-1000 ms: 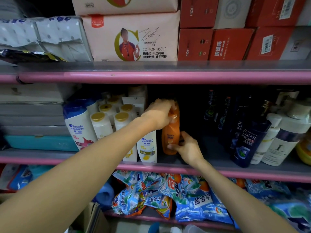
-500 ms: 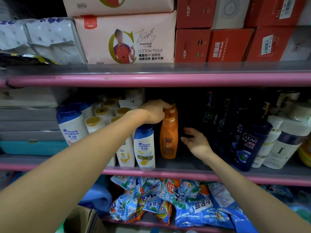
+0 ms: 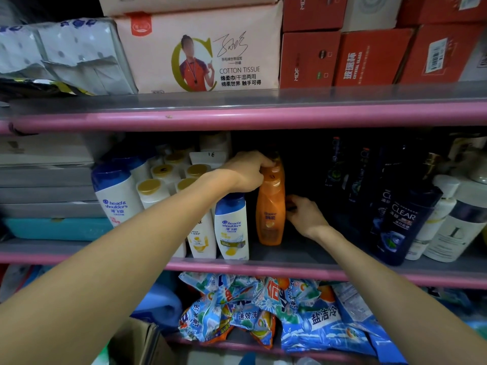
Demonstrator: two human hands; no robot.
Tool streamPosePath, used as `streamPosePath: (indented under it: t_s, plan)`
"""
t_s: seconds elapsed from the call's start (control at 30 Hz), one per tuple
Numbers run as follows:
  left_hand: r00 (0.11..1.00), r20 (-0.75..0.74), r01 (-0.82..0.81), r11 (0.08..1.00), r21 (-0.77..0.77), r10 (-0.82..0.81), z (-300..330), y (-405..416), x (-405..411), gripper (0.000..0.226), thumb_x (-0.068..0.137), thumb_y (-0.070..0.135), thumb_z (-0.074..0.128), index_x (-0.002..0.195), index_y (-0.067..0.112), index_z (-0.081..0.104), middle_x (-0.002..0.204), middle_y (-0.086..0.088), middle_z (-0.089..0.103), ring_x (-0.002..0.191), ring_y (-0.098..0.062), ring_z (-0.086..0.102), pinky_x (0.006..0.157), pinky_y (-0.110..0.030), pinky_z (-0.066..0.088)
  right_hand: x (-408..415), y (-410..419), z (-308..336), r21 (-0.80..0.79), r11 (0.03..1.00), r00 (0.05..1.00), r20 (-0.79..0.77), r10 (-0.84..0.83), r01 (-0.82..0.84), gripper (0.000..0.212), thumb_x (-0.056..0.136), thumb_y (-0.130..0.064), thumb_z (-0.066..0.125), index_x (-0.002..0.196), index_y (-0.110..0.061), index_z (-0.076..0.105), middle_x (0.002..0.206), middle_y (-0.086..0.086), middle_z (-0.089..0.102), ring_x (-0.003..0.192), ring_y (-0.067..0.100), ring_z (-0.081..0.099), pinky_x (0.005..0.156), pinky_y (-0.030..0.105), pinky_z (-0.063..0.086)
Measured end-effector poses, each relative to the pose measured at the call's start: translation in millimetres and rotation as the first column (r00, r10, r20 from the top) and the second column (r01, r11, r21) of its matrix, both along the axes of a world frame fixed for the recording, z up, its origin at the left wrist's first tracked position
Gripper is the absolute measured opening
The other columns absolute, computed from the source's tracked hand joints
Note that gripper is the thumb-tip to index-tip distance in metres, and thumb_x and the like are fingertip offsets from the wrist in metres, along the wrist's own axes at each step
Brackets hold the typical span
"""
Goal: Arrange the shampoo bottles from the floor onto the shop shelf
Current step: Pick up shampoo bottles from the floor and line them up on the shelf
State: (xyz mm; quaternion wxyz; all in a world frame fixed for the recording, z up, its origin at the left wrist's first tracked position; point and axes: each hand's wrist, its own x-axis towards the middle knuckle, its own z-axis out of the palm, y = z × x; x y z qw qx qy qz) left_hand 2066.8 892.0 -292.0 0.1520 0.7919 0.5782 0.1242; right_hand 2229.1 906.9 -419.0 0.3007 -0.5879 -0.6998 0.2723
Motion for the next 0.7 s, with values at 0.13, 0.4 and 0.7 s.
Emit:
streamPosePath:
  t_s: [0.13, 0.4, 0.7]
  plan:
    - [1.0, 0.021, 0.0, 1.0, 0.006, 0.0, -1, 2, 0, 0.057, 0.088, -0.002, 0.042, 0.139, 0.024, 0.047, 0.145, -0.002, 0.046, 0.132, -0.021, 0.044, 0.108, -0.032, 0.038, 0, -1, 1, -0.016, 1.0, 1.0, 0.01, 0.011, -0.011, 0.031, 0.094, -0.01, 0.054, 0.124, -0.013, 0.059, 0.122, 0.008, 0.064, 0.112, 0.022, 0.06, 0.085, 0.023, 0.042]
    - [0.998, 0.064, -0.019, 1.0, 0.017, 0.018, -8, 2, -2, 0.058, 0.089, 0.0, 0.043, 0.141, 0.027, 0.044, 0.146, 0.0, 0.044, 0.131, -0.021, 0.044, 0.101, -0.027, 0.038, -2, -5, 5, -0.042, 0.999, 1.0, 0.018, -0.017, 0.018, 0.032, 0.093, -0.01, 0.056, 0.124, -0.013, 0.058, 0.123, 0.008, 0.064, 0.114, 0.022, 0.059, 0.086, 0.024, 0.044]
    - [0.911, 0.407, -0.009, 0.982, 0.188, -0.069, 15, -57, -4, 0.036, 0.091, 0.002, 0.049, 0.122, 0.015, 0.062, 0.118, 0.005, 0.064, 0.107, -0.003, 0.058, 0.083, 0.0, 0.04, 11, -61, 31, -0.06, 0.986, 0.962, -0.216, -0.166, 0.157, 0.024, 0.089, -0.015, 0.061, 0.113, -0.012, 0.062, 0.11, 0.009, 0.068, 0.098, 0.019, 0.063, 0.084, 0.031, 0.053]
